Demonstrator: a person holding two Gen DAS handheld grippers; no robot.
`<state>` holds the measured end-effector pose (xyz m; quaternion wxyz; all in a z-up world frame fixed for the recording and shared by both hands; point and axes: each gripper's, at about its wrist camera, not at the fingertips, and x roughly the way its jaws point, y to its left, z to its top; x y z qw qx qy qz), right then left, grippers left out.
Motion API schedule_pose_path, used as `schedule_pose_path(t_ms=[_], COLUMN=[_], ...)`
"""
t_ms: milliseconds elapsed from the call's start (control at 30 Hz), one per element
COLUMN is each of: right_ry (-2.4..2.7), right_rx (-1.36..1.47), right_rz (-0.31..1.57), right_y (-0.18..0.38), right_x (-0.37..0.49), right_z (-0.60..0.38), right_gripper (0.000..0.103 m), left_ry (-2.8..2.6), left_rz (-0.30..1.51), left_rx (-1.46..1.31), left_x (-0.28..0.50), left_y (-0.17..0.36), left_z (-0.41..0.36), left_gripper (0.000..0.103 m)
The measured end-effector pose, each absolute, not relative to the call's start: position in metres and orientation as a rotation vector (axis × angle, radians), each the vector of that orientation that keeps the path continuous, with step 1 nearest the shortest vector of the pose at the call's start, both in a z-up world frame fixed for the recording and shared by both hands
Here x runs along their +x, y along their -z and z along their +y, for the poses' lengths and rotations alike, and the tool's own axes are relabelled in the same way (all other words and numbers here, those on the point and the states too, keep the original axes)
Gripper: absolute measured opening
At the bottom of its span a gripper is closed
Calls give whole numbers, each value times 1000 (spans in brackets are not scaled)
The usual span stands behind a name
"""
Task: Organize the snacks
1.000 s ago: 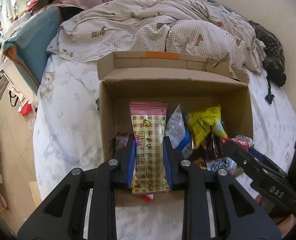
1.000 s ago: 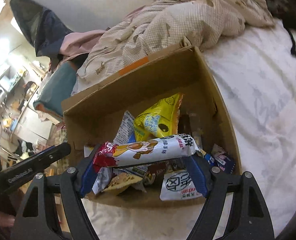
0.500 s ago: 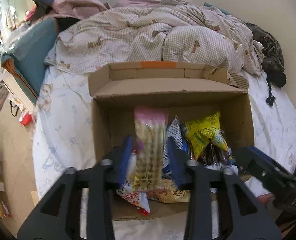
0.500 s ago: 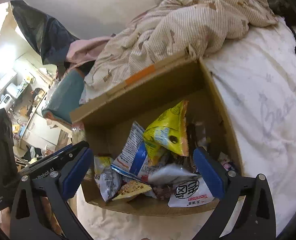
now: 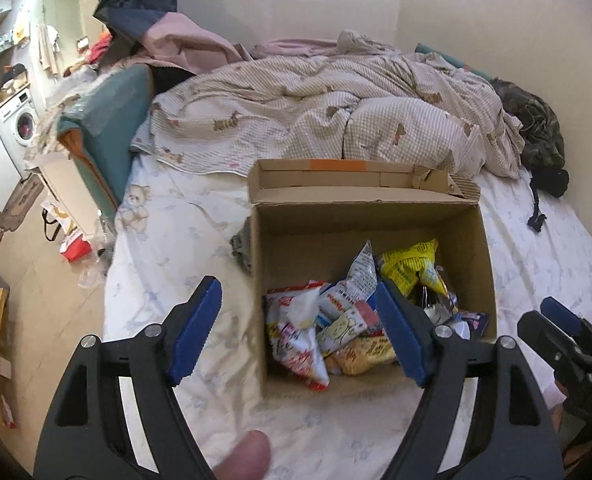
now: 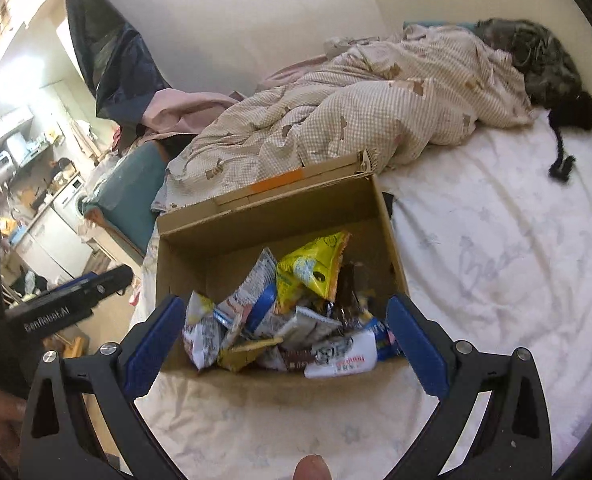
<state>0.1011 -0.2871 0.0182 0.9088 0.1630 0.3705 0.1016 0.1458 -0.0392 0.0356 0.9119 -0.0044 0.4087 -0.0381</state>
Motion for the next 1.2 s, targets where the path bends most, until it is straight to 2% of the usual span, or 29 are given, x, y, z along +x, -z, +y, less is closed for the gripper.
schedule_pose_path(t_ms=[167, 233, 400, 533, 1200], right_ry=[-201, -196, -193, -184, -116], right_rx=[298, 294, 259, 238, 140], right_rz=[771, 767, 751, 733, 693], right_y=[-22, -24, -27, -28, -21], right_x=[75, 64, 44, 31, 24], right_z=[-283, -282, -276, -269, -247], right_gripper=[103, 103, 103, 103, 103], left_ry=[47, 33, 15, -10, -7], left_rz=[810, 796, 784, 762, 745], left_rx=[7, 6, -23, -42, -64], left_x=[112, 97, 67, 45, 35], left_y=[-43, -45, -45, -43, -23], left_z=[-27, -22, -9, -3, -3], left_gripper=[80, 88, 90, 103, 103])
